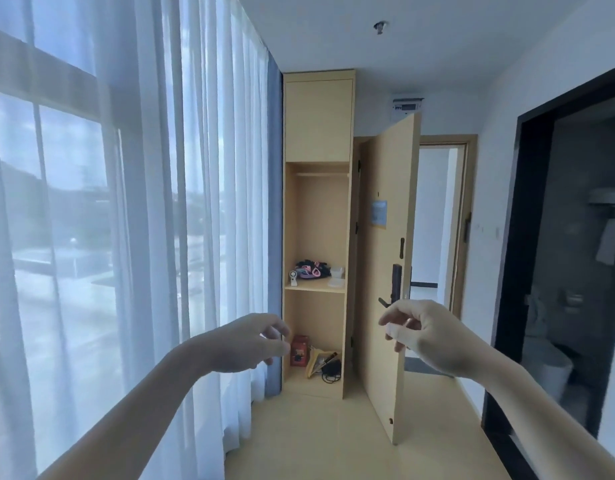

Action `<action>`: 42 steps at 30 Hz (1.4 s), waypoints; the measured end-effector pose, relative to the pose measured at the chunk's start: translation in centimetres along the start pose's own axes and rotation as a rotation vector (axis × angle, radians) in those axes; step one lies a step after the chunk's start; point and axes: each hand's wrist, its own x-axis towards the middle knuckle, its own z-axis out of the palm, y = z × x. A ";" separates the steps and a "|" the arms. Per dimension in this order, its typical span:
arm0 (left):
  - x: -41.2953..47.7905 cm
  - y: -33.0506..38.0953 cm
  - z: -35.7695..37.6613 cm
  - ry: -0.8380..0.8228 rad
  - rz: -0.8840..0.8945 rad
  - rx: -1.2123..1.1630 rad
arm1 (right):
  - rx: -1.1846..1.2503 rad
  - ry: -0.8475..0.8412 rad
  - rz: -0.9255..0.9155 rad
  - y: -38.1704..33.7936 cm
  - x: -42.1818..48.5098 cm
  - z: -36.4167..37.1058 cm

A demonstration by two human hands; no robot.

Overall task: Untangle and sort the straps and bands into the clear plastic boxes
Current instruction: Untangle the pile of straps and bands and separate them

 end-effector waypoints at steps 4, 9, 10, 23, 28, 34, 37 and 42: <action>7.5 -3.1 -4.6 0.051 0.029 0.037 | 0.007 0.049 0.026 1.3 8.0 1.7; 15.2 -6.7 -5.0 0.041 0.068 -0.012 | 0.018 0.012 0.073 4.0 14.4 5.6; 17.1 -7.7 -4.7 0.020 0.069 -0.002 | 0.018 -0.007 0.085 5.0 15.8 6.6; 41.4 -13.4 -5.2 0.012 0.077 -0.034 | 0.010 -0.010 0.154 19.2 35.1 10.3; 50.7 -15.9 -7.8 0.060 0.038 -0.013 | 0.021 -0.054 0.123 23.2 45.8 11.1; 58.8 -19.9 -9.1 0.089 -0.017 -0.024 | 0.052 -0.109 0.065 26.5 55.7 13.4; 62.7 -21.9 -9.5 0.097 -0.039 -0.039 | 0.068 -0.136 0.062 28.3 59.6 15.3; 71.5 -25.6 -10.7 0.078 -0.042 -0.038 | 0.063 -0.151 0.072 31.7 67.8 18.7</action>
